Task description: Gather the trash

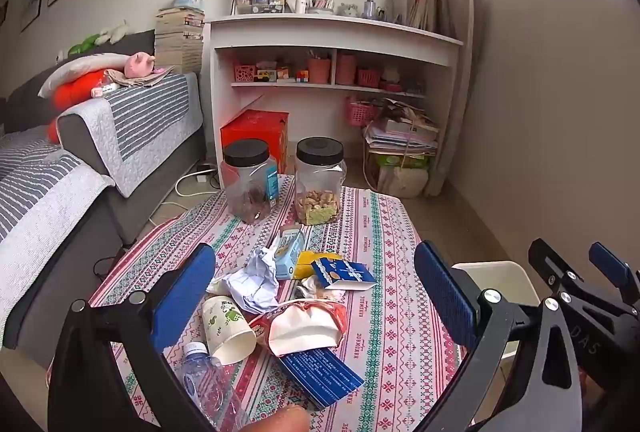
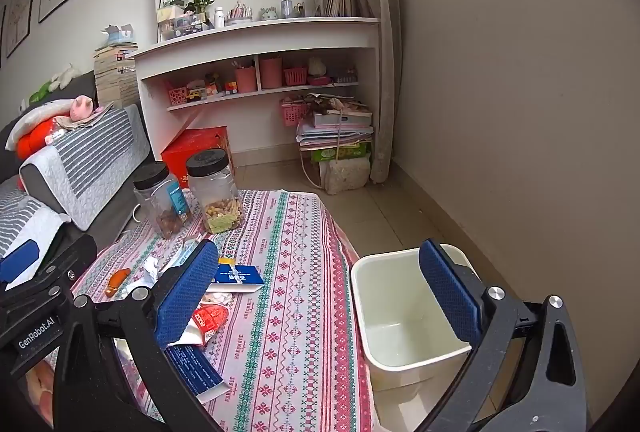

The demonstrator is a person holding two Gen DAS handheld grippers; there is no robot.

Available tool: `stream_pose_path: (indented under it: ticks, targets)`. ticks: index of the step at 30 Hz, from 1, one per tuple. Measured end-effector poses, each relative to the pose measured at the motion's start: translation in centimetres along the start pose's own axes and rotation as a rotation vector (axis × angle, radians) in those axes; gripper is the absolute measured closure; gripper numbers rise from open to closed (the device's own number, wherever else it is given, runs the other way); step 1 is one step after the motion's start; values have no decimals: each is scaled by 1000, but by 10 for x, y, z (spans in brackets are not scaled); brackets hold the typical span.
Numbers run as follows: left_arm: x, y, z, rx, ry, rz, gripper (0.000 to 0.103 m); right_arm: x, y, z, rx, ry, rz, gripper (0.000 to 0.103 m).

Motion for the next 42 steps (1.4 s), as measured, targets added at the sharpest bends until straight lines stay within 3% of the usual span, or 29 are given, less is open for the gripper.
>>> stream_pose_path:
  ticks: [42]
  targets:
    - [-14,-7,-12,11,6,-14,6,2,-2,5,4,-1,-4,7]
Point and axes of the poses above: each gripper's, at about its wrist camera, not at the fingertips, and y roughly against the way its jaws point, z to its right, x to its top, the point moved 8 cm from there along -y, roughly the way its jaws point, and after that the axes turned 3 degrees about -x, right-handed, at the moved point
